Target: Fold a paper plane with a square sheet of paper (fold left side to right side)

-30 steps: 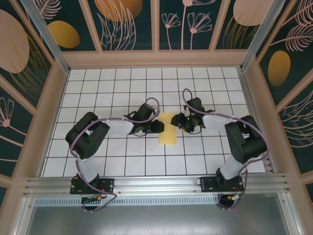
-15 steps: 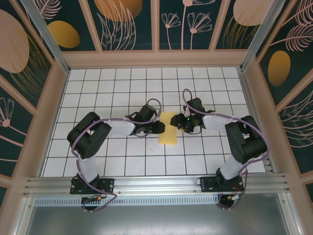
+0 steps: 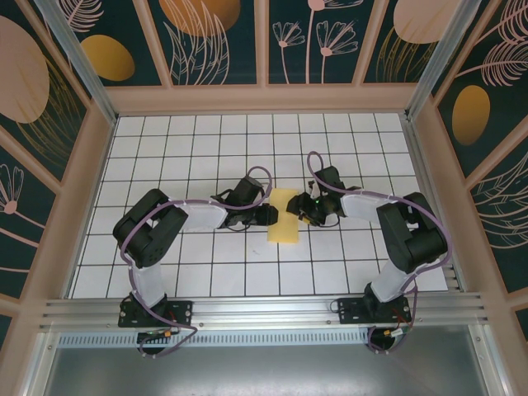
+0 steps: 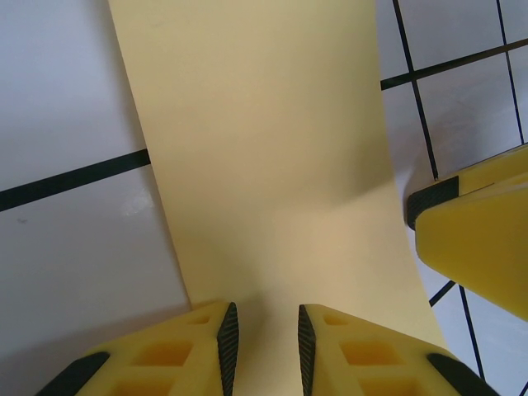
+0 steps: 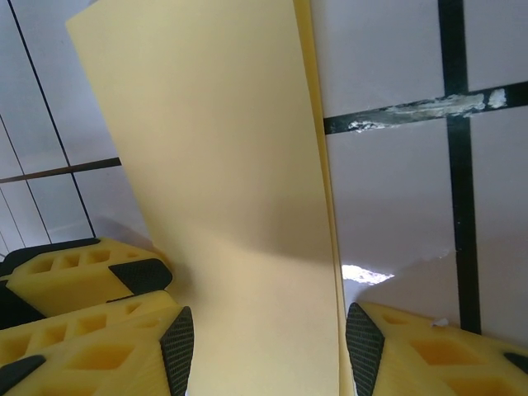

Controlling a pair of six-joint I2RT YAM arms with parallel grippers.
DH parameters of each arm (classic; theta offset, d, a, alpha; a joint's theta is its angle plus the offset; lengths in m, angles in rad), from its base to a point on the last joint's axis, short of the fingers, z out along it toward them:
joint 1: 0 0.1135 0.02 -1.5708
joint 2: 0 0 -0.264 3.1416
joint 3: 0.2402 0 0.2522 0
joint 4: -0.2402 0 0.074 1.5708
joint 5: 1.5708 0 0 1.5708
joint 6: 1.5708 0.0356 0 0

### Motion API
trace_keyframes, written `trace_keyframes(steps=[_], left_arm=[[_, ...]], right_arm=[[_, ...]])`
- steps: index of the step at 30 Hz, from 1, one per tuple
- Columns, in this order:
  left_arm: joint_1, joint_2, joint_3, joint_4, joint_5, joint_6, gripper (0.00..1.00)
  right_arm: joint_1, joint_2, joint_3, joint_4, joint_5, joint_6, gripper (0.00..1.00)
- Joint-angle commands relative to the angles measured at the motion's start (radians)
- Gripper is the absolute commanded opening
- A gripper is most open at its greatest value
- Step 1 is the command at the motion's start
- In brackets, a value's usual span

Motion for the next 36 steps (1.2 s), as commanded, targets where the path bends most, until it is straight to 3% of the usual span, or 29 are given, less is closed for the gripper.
trace_keyframes(steps=[1,29,36], left_arm=[[-0.007,0.0,-0.031,-0.062,-0.01,-0.009,0.3],[-0.01,-0.01,-0.04,-0.035,0.007,-0.013,0.3],[-0.01,-0.09,-0.045,-0.034,-0.014,0.014,0.4]], right_arm=[[0.01,-0.029,-0.031,-0.027,-0.016,0.016,0.56],[0.055,-0.073,-0.076,0.036,-0.058,0.099,0.55],[0.014,-0.09,-0.062,0.082,-0.098,0.105,0.55]])
